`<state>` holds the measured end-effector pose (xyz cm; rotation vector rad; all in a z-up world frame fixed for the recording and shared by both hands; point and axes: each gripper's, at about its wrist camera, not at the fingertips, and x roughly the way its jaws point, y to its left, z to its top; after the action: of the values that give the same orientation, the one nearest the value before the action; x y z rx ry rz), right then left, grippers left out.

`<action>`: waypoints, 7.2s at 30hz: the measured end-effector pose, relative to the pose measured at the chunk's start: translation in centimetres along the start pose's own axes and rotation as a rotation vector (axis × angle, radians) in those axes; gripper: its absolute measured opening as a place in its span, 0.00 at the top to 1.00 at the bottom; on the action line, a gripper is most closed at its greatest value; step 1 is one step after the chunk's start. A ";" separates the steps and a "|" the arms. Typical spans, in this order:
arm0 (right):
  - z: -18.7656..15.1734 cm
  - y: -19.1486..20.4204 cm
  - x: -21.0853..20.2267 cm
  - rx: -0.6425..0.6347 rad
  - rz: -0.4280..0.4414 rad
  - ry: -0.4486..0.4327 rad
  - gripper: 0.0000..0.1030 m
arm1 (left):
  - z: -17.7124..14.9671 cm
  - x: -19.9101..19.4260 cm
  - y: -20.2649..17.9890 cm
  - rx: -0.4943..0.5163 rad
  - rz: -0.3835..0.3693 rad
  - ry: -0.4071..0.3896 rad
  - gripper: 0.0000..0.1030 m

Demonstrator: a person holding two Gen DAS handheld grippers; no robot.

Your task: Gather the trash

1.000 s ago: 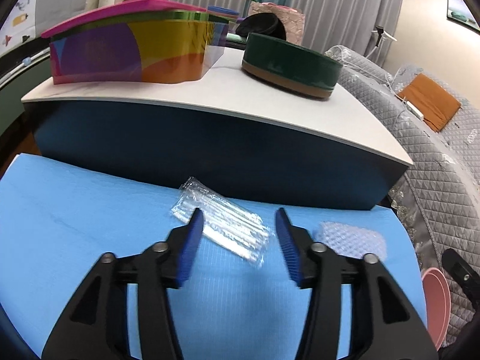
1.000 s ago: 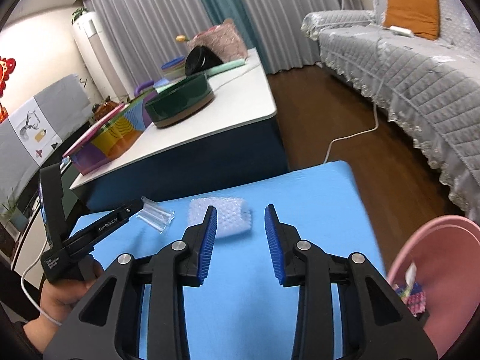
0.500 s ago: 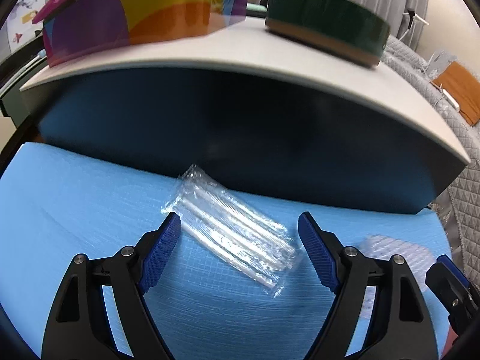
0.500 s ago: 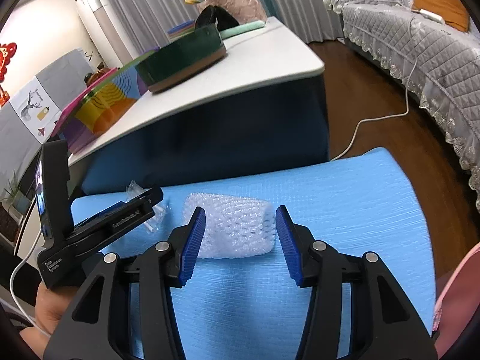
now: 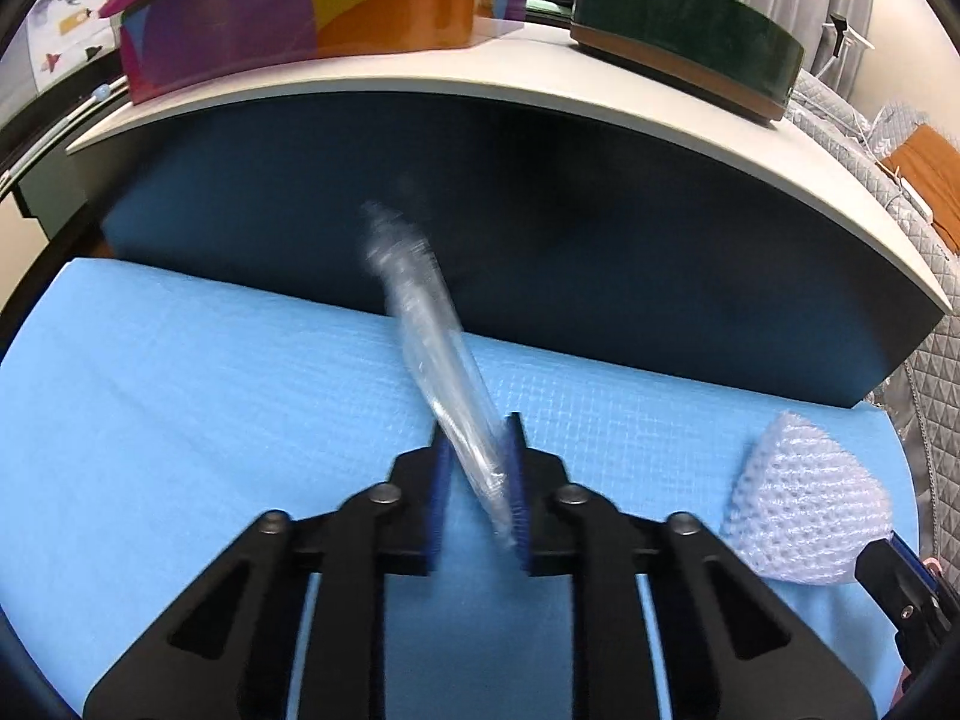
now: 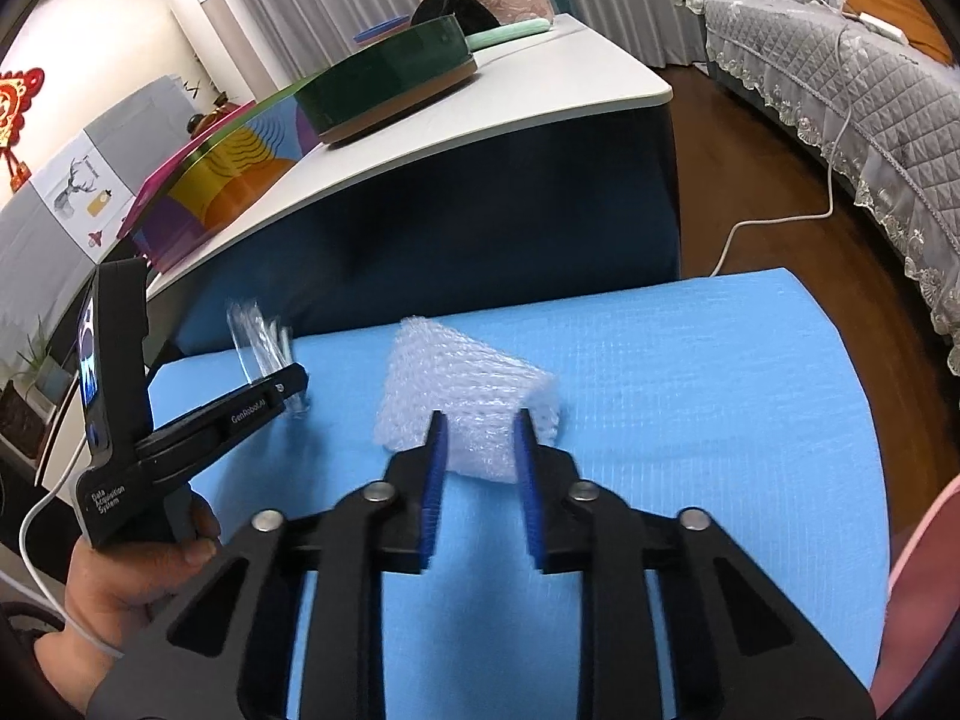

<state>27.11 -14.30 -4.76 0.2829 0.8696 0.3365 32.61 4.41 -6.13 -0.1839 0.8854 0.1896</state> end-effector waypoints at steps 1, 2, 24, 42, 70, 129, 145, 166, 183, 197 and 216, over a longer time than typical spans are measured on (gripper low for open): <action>-0.1 0.1 -0.2 -0.004 -0.003 -0.001 0.86 | -0.1 -0.3 0.1 0.001 -0.001 -0.003 0.90; -0.3 0.2 -0.6 -0.007 -0.005 -0.002 0.88 | -0.1 -0.7 0.1 0.003 -0.003 -0.006 0.91; -2.7 0.9 -15.6 -0.007 -0.052 -0.173 0.95 | -4.6 -15.8 -0.6 0.127 -0.096 -0.146 0.95; -7.5 -0.7 -27.7 -0.013 -0.119 -0.328 0.95 | -12.2 -23.4 -3.4 0.245 -0.188 -0.192 0.95; -9.8 -11.0 -32.2 0.092 -0.319 -0.407 0.95 | -15.8 -24.4 -17.5 0.416 -0.353 -0.177 0.95; -10.5 -17.8 -31.5 0.314 -0.430 -0.361 0.51 | -16.2 -23.4 -22.4 0.469 -0.543 -0.070 0.64; -10.9 -8.6 -35.6 0.174 -0.389 -0.410 0.14 | -15.6 -30.6 -11.1 0.363 -0.500 -0.205 0.34; -20.9 2.4 -34.9 -0.053 -0.462 -0.405 0.05 | -24.7 -33.3 1.9 0.229 -0.233 -0.271 0.08; -21.4 2.0 -31.7 -0.063 -0.449 -0.314 0.05 | -25.3 -32.4 2.2 0.200 -0.199 -0.266 0.08; -21.3 2.1 -31.2 -0.060 -0.447 -0.305 0.05 | -25.5 -32.1 1.9 0.211 -0.205 -0.252 0.08; -21.3 1.8 -31.4 -0.056 -0.449 -0.306 0.05 | -25.6 -32.0 1.5 0.216 -0.209 -0.256 0.08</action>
<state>-8.65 -22.95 4.62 0.0779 0.5981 -0.1003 -6.70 -2.99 2.91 -0.0480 0.6216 -0.0767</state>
